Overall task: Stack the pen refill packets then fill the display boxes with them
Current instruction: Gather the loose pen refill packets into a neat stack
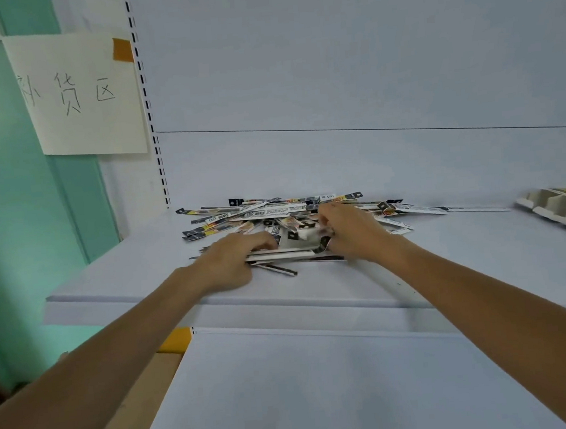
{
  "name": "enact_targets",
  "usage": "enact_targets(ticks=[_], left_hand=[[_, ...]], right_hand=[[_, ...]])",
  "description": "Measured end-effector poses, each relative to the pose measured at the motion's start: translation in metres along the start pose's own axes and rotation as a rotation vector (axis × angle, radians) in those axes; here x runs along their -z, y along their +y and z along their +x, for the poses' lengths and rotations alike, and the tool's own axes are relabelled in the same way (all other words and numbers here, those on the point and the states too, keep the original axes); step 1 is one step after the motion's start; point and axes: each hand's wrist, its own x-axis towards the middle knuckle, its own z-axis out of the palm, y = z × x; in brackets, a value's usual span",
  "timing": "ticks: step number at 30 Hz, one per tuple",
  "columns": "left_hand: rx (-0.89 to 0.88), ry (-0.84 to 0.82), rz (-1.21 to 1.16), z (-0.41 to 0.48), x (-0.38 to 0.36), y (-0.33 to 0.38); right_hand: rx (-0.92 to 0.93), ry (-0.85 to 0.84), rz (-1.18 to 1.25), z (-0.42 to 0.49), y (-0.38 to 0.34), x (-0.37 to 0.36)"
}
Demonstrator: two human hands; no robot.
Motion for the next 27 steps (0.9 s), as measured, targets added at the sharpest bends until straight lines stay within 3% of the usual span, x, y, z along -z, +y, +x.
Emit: enact_targets(ticks=[2,6,9,13,16,18,23,27], left_hand=[[-0.031,-0.037,0.028,0.003,-0.001,0.007],[-0.012,-0.116,-0.016,0.002,0.004,0.012],[0.005,-0.117,0.055,0.000,0.003,0.017],[0.030,-0.024,-0.022,0.005,0.002,0.019],[0.045,0.130,0.331,0.013,0.002,0.024],[0.082,0.154,0.411,0.018,0.000,0.027],[0.139,0.145,0.299,0.027,0.007,0.020],[0.109,0.063,0.187,0.029,0.014,0.004]], right_hand=[[-0.067,0.021,0.066,0.002,0.000,0.002],[-0.146,0.000,-0.074,0.003,0.016,0.006],[-0.199,-0.125,-0.091,0.002,0.024,0.012],[-0.259,-0.354,0.139,0.007,0.022,0.030],[-0.273,-0.313,0.280,0.014,0.016,0.032],[-0.282,-0.287,0.321,0.017,0.012,0.028],[-0.199,-0.173,0.347,0.022,0.004,0.017],[-0.151,-0.316,0.490,0.022,0.003,0.012]])
